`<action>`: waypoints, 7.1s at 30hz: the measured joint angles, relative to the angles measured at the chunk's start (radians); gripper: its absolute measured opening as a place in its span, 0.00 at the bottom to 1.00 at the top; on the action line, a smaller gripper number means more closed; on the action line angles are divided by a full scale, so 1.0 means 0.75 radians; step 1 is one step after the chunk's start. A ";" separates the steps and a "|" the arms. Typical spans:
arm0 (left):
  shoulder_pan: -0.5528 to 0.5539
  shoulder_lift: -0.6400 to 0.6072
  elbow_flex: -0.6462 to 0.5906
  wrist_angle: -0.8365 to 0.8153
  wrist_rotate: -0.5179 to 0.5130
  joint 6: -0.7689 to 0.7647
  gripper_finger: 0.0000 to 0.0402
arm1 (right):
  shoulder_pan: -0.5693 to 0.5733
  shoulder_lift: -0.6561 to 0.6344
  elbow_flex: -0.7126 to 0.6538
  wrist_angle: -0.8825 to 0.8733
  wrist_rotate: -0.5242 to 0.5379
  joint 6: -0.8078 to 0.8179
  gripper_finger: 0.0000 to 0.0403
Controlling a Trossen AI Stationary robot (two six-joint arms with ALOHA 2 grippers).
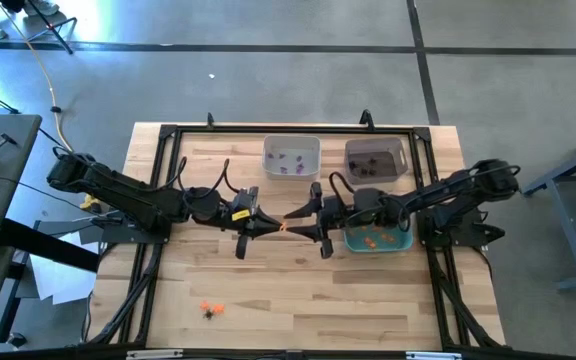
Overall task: Sort Halloween decoration
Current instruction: Put the orange spider toy into the green bin, then put the black spider toy into the black bin
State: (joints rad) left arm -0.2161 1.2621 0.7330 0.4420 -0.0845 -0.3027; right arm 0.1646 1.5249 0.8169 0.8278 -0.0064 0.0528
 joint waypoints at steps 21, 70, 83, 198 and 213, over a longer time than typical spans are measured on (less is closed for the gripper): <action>-0.001 0.000 0.000 -0.001 0.001 0.014 0.00 | -0.001 0.029 0.001 0.076 -0.049 -0.012 0.02; -0.001 -0.071 0.001 -0.335 -0.002 -0.047 0.40 | 0.037 -0.698 0.002 -1.936 0.499 1.039 0.00; -0.001 -0.071 0.001 -0.355 -0.005 -0.046 0.40 | 0.132 -0.689 -0.195 -2.411 0.337 1.608 0.00; 0.076 0.182 0.059 -1.709 -0.243 -0.278 0.14 | 0.125 -0.530 0.113 -1.786 0.508 0.799 0.25; 0.085 0.327 0.058 -1.640 -0.216 -0.153 0.40 | 0.092 -0.530 0.113 -1.786 0.498 0.792 0.25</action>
State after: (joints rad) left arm -0.1522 1.5071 0.7765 -0.7881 -0.2463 -0.4174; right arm 0.2333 1.1271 0.9020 -0.5114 0.3672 0.6468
